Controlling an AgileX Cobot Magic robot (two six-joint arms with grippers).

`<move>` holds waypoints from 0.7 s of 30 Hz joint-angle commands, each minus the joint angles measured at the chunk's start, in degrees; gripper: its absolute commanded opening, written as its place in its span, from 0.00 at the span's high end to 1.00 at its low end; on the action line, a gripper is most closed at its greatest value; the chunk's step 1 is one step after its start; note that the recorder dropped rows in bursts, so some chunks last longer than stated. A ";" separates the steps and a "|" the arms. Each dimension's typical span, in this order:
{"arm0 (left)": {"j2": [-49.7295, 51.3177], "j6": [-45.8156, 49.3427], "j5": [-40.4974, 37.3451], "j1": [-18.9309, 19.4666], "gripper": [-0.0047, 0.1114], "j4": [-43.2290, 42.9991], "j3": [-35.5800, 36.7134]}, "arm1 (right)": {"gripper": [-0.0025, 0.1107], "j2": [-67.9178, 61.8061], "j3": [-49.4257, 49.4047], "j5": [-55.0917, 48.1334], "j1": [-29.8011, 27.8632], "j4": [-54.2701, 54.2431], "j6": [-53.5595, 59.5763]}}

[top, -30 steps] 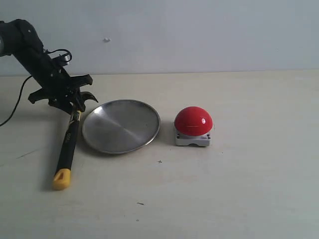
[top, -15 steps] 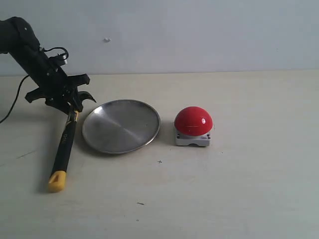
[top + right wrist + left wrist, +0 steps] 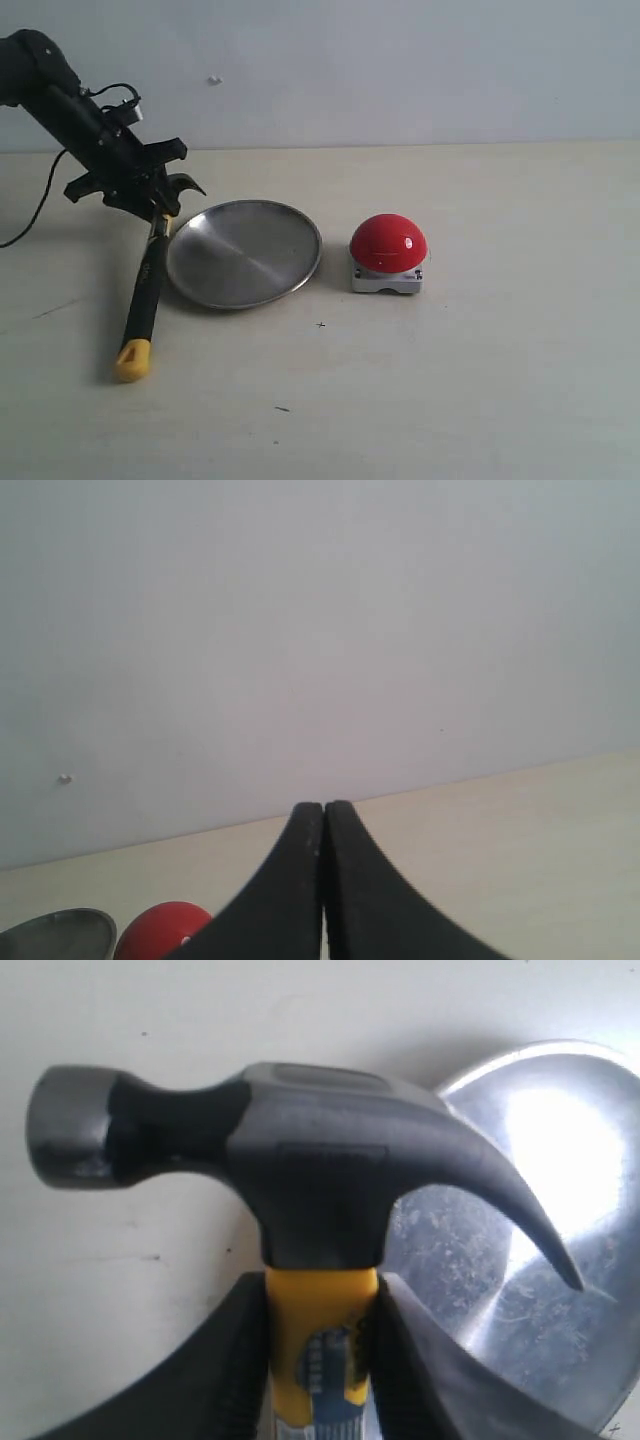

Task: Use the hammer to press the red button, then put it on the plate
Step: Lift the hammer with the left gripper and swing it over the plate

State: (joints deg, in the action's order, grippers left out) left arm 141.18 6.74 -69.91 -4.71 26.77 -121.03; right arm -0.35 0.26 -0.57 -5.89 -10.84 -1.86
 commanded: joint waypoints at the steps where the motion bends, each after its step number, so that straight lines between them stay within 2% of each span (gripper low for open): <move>1: -2.71 0.60 -0.05 0.16 0.96 2.01 -0.40 | 0.98 0.35 -0.26 -0.19 0.23 0.45 0.21; 8: -4.59 0.60 -0.05 0.65 0.96 -0.17 -0.40 | 0.98 0.35 -0.26 -0.19 0.23 0.45 0.21; 14: -6.66 2.01 -0.05 0.73 0.96 1.30 -0.15 | 0.98 0.35 -0.26 -0.19 0.23 0.45 0.21; 21: -7.95 6.36 -0.05 1.87 0.96 6.78 4.14 | 0.98 0.35 -0.26 -0.19 0.23 0.24 0.21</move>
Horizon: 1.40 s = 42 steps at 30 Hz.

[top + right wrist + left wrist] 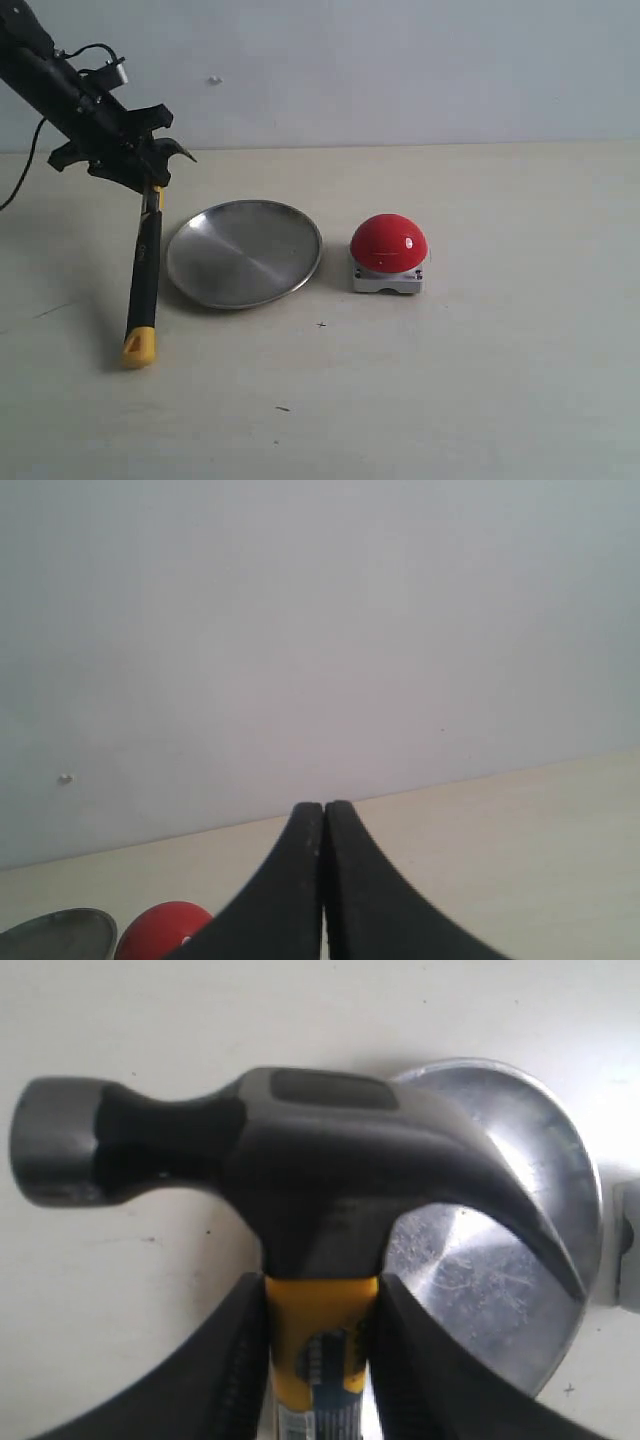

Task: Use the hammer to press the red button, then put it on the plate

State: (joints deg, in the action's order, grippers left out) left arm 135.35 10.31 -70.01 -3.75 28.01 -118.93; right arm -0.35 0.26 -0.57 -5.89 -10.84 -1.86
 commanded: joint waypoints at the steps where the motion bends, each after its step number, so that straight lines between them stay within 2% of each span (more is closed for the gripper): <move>1: -2.42 3.92 0.05 1.03 0.96 7.07 2.82 | 0.98 0.35 -0.26 -0.19 0.23 0.24 0.21; 10: -6.87 12.92 0.05 2.60 0.96 20.27 8.73 | 0.98 0.35 -0.26 -0.19 0.23 0.24 0.21; 16: -7.76 24.67 0.05 2.60 0.96 37.44 14.77 | 0.98 0.35 -0.26 -0.19 0.23 0.36 0.21; 20: -7.88 31.36 0.05 2.48 0.96 44.73 19.05 | 0.98 0.35 -0.26 -0.19 0.23 0.36 0.21; 30: -11.29 40.44 0.05 2.48 0.96 53.54 25.76 | 0.98 0.35 -0.26 -0.19 0.23 0.23 0.21; 42: -15.66 45.39 0.05 2.59 0.96 53.74 34.67 | 0.98 0.35 -0.26 -0.19 0.23 0.23 0.21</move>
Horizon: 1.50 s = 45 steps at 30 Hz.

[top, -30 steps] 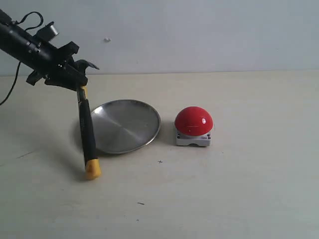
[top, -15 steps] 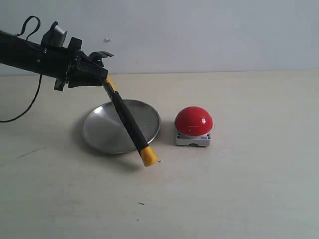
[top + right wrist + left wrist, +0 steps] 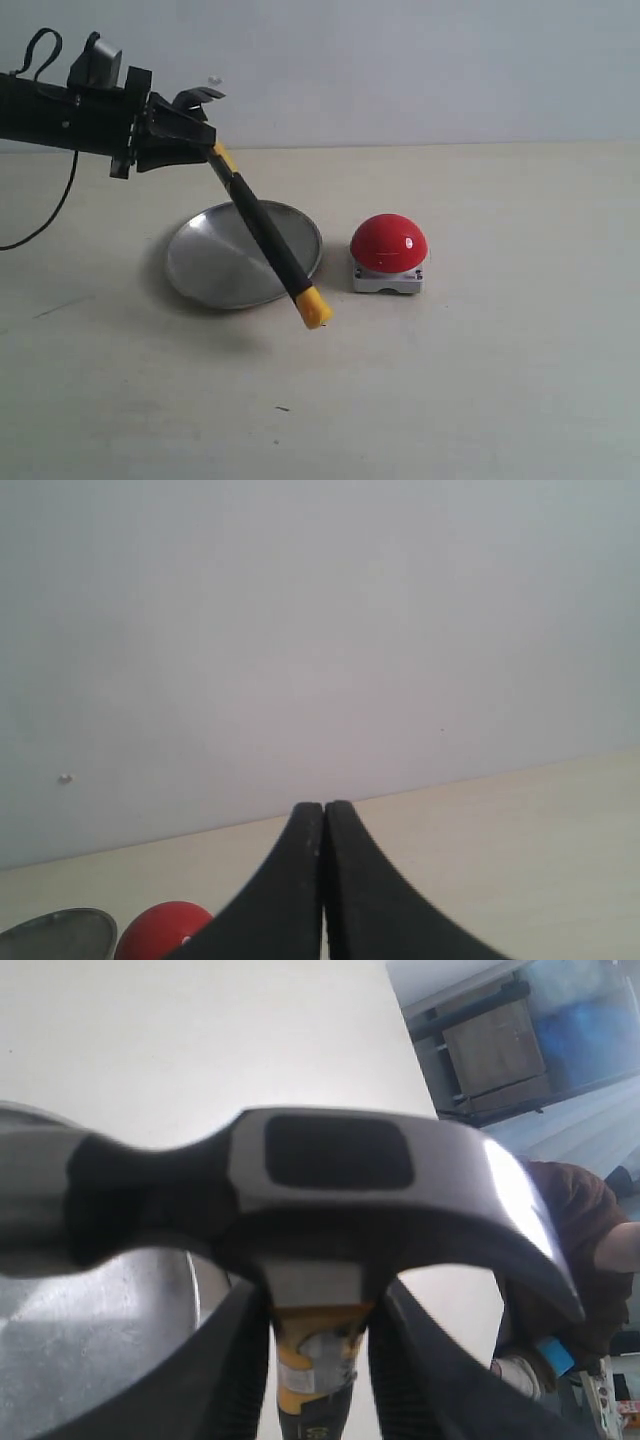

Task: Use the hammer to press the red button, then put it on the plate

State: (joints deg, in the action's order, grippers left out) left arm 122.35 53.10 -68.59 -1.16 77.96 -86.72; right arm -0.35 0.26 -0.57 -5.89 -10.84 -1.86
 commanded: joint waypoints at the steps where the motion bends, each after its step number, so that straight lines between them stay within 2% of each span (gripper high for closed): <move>1: -2.96 3.34 -1.37 0.00 0.96 4.10 3.32 | 0.98 0.35 -0.26 -0.19 0.23 0.23 0.21; 13: -7.06 10.43 -1.37 0.00 0.96 8.46 12.70 | 0.98 0.35 -0.26 -0.19 0.23 0.36 0.21; 33: -7.45 14.78 -1.37 0.00 0.96 11.19 17.38 | 0.98 0.35 -0.26 0.57 0.23 1.46 0.85; 35: -7.45 15.03 -1.37 0.00 0.96 11.19 17.38 | 0.98 0.35 -0.26 9.30 0.23 2.38 1.86; 41: -7.45 15.26 -1.37 0.00 0.96 10.98 17.38 | 0.98 0.35 -0.26 24.78 0.23 1.57 0.96; 43: -7.45 15.37 -1.37 -0.11 0.96 10.98 17.38 | 0.98 0.35 -0.26 28.63 0.23 0.61 -10.96; 45: -7.45 15.59 -1.37 -0.11 0.96 10.87 17.38 | 0.98 0.35 -0.26 31.01 0.23 -1.17 -16.94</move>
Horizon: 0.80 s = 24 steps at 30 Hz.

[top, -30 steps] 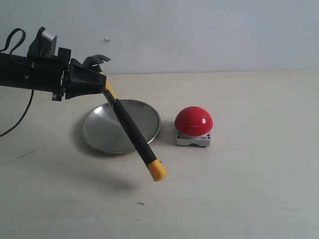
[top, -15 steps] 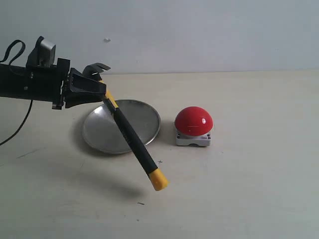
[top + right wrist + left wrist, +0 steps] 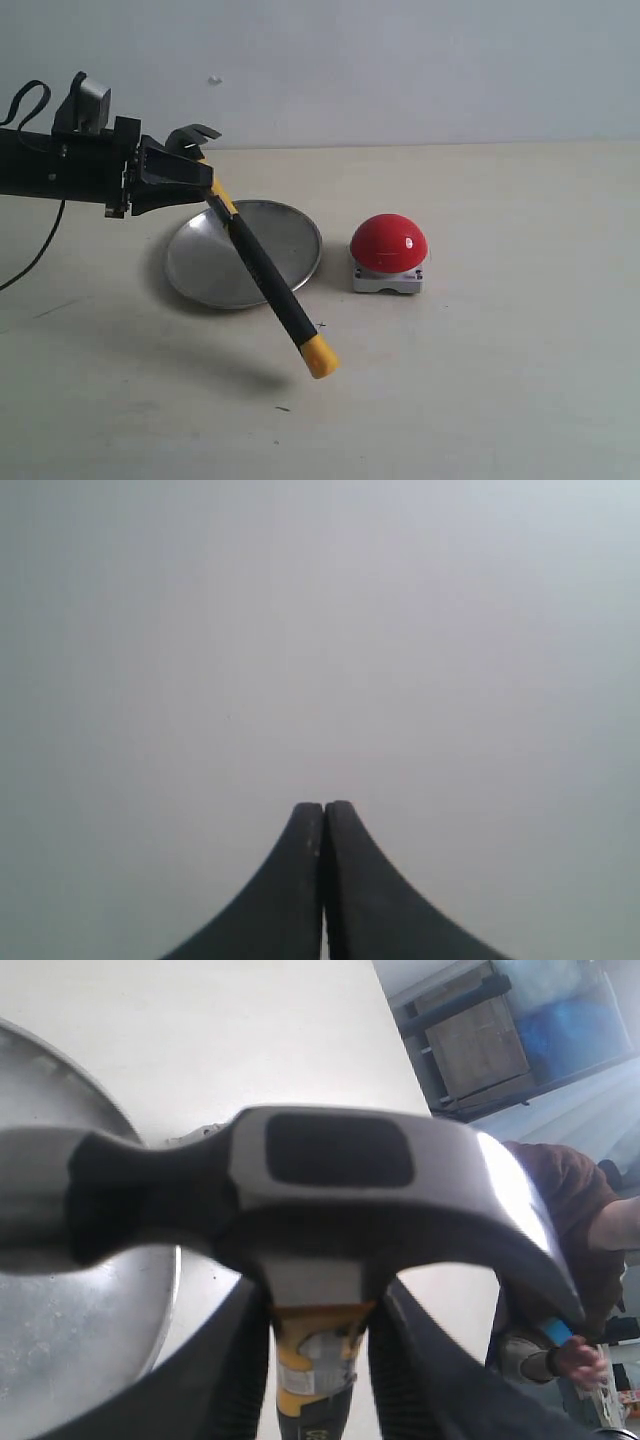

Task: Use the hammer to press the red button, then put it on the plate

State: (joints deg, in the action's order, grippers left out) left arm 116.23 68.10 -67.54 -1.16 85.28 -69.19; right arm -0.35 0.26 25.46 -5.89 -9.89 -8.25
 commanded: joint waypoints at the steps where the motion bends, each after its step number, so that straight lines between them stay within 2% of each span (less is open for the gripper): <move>1: -1.34 0.59 -2.42 -0.11 0.96 3.50 -0.16 | 0.98 0.35 -0.26 5.08 0.23 -2.12 -13.22; 2: -1.34 0.59 -2.42 -0.11 0.96 3.40 -0.16 | 0.98 0.35 -0.26 4.63 0.23 -2.02 -16.04; 6: -1.34 0.83 -2.42 -0.11 0.96 3.65 0.45 | 0.98 0.35 -0.26 4.74 0.23 -3.61 -15.83; 8: -1.34 1.08 -2.42 -0.11 0.96 3.65 0.56 | 0.98 -5.30 1.40 0.21 0.23 -3.27 -15.77; 11: -1.34 1.08 -2.42 -0.11 0.96 3.65 0.56 | 0.98 -18.35 10.92 -10.51 0.23 0.68 -12.45; 18: -1.34 0.81 -2.42 -0.11 0.96 3.42 0.56 | 0.98 -38.03 24.24 -25.46 0.23 4.89 -8.10; 24: -1.34 0.81 -2.42 -0.11 0.96 2.51 0.56 | 0.98 -45.04 25.57 -31.09 0.23 4.89 -3.42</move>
State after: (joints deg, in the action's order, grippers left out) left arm 116.23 68.77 -67.41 -1.16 85.18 -68.45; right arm -42.32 24.45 -2.23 -5.89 -5.60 -14.55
